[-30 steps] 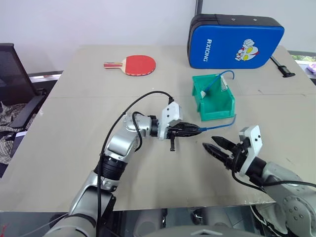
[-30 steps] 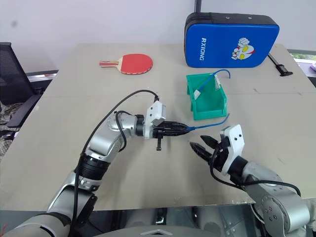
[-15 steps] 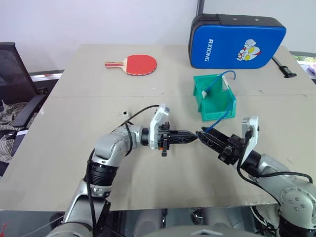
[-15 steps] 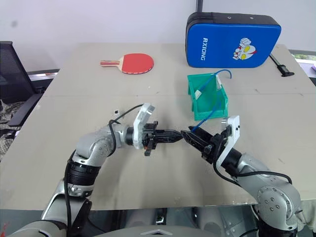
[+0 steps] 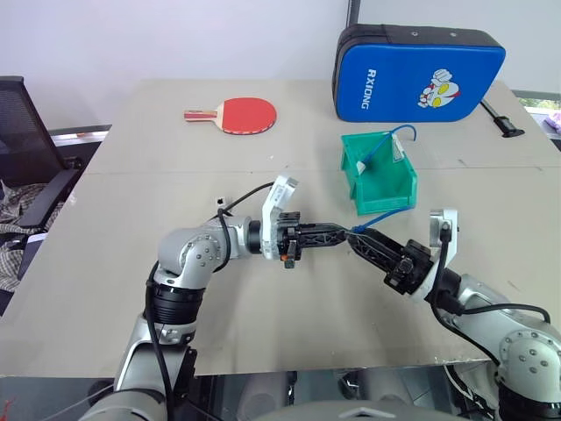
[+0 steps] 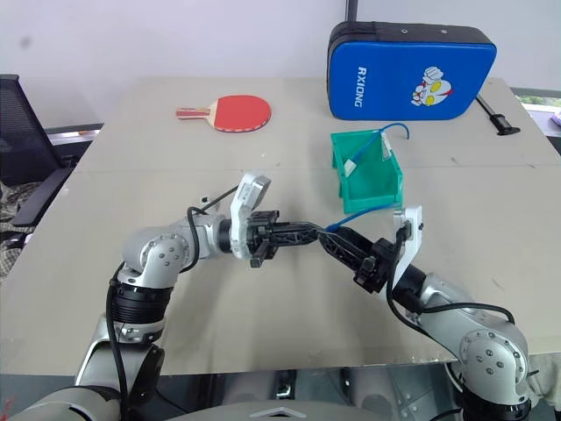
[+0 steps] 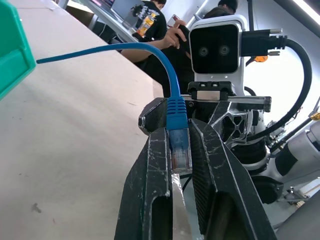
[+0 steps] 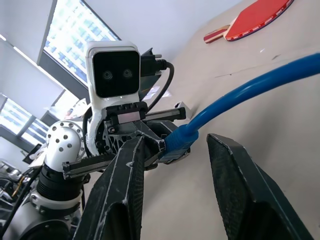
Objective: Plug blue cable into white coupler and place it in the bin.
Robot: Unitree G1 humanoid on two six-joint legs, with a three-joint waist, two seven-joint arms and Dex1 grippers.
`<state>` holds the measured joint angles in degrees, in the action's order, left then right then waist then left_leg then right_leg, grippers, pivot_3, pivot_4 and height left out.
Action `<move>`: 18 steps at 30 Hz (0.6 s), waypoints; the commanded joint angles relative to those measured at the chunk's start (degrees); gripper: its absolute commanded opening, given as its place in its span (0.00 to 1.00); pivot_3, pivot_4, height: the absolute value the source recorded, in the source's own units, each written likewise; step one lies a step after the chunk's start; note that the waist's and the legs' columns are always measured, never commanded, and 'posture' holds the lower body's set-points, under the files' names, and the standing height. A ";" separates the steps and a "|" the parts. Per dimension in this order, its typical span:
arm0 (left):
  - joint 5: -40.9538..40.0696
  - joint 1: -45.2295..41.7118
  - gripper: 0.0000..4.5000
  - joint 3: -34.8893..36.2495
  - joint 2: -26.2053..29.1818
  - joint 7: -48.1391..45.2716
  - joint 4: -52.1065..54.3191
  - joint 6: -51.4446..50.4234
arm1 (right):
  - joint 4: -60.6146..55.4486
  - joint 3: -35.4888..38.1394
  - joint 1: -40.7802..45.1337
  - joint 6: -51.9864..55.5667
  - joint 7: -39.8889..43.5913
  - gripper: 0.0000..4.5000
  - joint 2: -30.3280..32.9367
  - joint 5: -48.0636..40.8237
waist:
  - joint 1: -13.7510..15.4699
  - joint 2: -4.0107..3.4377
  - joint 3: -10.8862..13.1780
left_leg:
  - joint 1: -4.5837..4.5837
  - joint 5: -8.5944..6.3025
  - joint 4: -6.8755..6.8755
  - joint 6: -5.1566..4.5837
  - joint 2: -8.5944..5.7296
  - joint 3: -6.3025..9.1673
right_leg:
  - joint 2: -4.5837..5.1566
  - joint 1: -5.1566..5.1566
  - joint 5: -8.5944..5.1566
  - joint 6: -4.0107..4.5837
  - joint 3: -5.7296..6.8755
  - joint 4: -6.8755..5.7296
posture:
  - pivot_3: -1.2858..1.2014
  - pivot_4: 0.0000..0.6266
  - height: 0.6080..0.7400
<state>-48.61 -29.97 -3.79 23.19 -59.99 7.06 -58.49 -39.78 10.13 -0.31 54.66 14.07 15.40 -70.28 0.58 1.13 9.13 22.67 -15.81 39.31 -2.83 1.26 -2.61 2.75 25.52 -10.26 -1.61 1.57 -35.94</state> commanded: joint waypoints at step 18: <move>-4.91 -1.65 0.00 1.77 -0.83 1.15 3.36 -0.44 | 2.60 -0.51 0.25 -7.79 -5.64 0.09 2.05 -15.00 | 0.03 0.00 0.00 | 0.00 0.00 0.00 0.00 0.01 -0.02 | 0.00 0.00 -0.09 0.15 -0.04 0.00 | 0.52 0.24 0.93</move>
<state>-52.12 -30.62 -2.43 22.64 -58.91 7.22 -58.84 -37.14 8.80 -0.33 49.97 9.74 17.88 -82.92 0.62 1.13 9.13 22.67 -15.81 39.31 -2.83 1.27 -2.63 2.75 25.52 -10.35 -1.47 1.52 -35.94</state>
